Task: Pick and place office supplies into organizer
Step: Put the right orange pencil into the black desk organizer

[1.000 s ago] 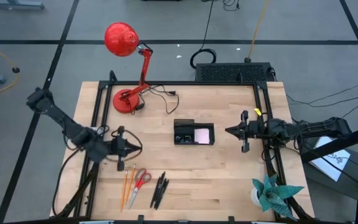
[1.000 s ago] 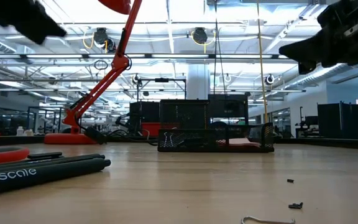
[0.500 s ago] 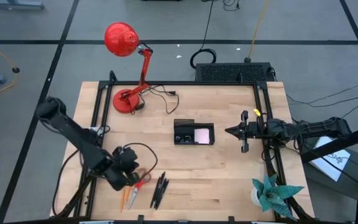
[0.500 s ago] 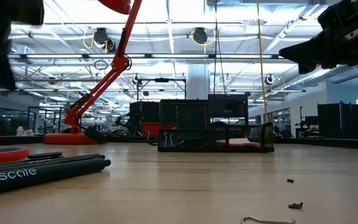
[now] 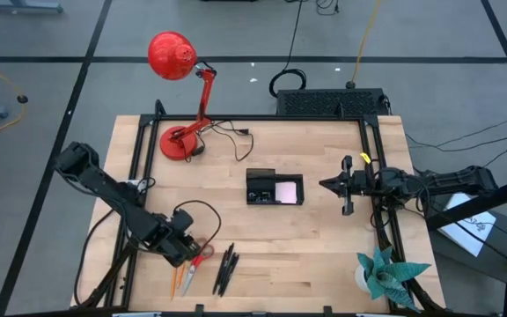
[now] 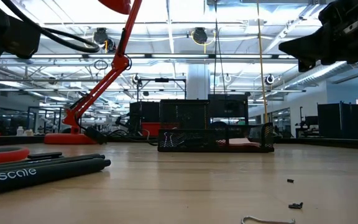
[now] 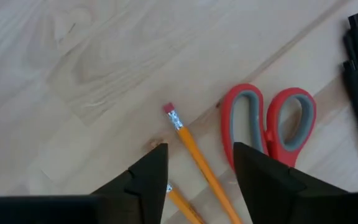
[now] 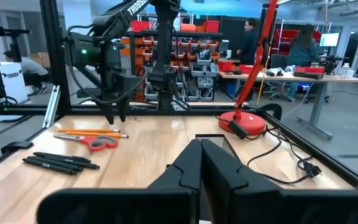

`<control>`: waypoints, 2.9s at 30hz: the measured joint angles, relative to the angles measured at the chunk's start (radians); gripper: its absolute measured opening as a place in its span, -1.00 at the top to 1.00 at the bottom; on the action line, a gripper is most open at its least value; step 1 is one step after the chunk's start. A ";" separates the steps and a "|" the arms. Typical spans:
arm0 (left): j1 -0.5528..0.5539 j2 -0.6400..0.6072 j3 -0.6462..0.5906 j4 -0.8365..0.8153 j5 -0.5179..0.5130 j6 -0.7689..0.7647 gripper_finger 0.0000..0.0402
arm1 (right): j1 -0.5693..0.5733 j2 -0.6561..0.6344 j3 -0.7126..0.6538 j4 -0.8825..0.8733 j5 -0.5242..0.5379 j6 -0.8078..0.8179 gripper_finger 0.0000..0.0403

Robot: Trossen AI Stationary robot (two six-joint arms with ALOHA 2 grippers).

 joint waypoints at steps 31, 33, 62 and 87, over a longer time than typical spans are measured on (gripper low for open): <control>0.019 0.177 0.003 0.136 0.091 0.012 0.05 | 0.000 0.003 0.000 -0.009 0.001 0.009 0.98; 0.023 0.177 0.003 0.134 0.098 0.015 0.05 | 0.000 0.003 0.000 -0.009 0.001 0.009 0.98; 0.027 0.241 0.005 0.113 0.117 0.060 0.05 | 0.000 0.003 0.000 -0.016 0.001 0.007 0.98; 0.031 0.238 0.008 0.130 0.051 0.201 0.77 | 0.000 0.003 0.000 -0.016 0.005 0.000 0.98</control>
